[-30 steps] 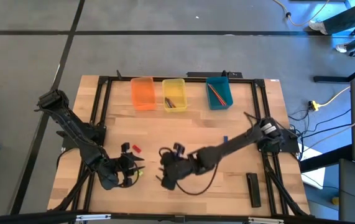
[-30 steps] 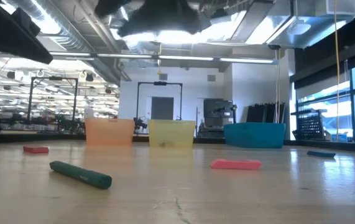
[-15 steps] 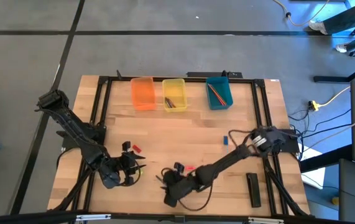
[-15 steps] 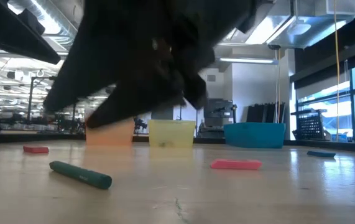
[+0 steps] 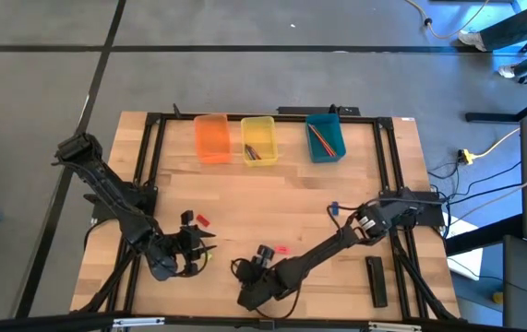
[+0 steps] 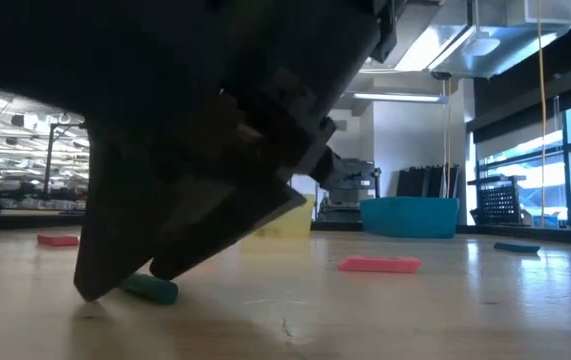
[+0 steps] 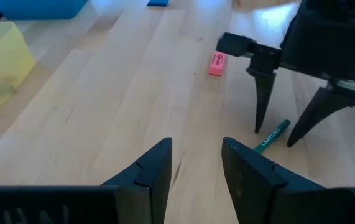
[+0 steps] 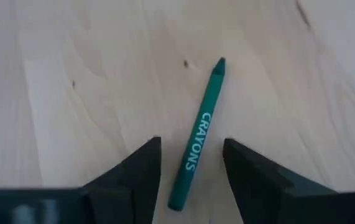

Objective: Sort crayons/erasers/pens/pencils in bins
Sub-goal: Put the green crayon into the yellow bin

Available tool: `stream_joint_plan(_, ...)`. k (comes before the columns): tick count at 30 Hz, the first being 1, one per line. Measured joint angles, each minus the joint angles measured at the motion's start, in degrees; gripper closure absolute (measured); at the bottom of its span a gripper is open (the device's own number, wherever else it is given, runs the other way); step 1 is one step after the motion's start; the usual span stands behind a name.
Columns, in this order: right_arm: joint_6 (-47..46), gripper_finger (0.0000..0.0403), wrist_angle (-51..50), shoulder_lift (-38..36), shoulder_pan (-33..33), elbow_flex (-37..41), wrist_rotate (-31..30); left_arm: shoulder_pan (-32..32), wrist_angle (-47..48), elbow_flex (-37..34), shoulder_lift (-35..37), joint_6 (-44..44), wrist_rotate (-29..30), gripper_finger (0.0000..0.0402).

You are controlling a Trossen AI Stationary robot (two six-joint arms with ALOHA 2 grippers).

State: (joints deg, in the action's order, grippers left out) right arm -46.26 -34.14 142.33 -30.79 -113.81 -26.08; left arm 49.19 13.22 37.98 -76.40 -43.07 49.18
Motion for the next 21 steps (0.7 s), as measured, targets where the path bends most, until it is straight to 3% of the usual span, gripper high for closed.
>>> stream_joint_plan(6,-1.44,0.0258,-1.32,0.12,0.26,0.33,1.72,0.11,-0.27,0.00,-2.30,-1.16,0.01,0.0269)
stream_joint_plan(14,1.63,0.0380,-3.25,-0.04,1.61,0.25,5.85,0.11,-0.93,-0.02,-5.19,-1.90,-0.26,0.0269)
stream_joint_plan(17,3.83,0.0385,-3.87,0.01,2.25,-0.26,6.74,0.11,-1.03,-0.02,-5.19,-1.80,-0.26,0.0269)
stream_joint_plan(21,6.97,0.0358,-7.90,0.38,4.00,-3.56,8.42,0.11,-0.98,-0.02,-4.72,-1.50,-0.23,0.0269)
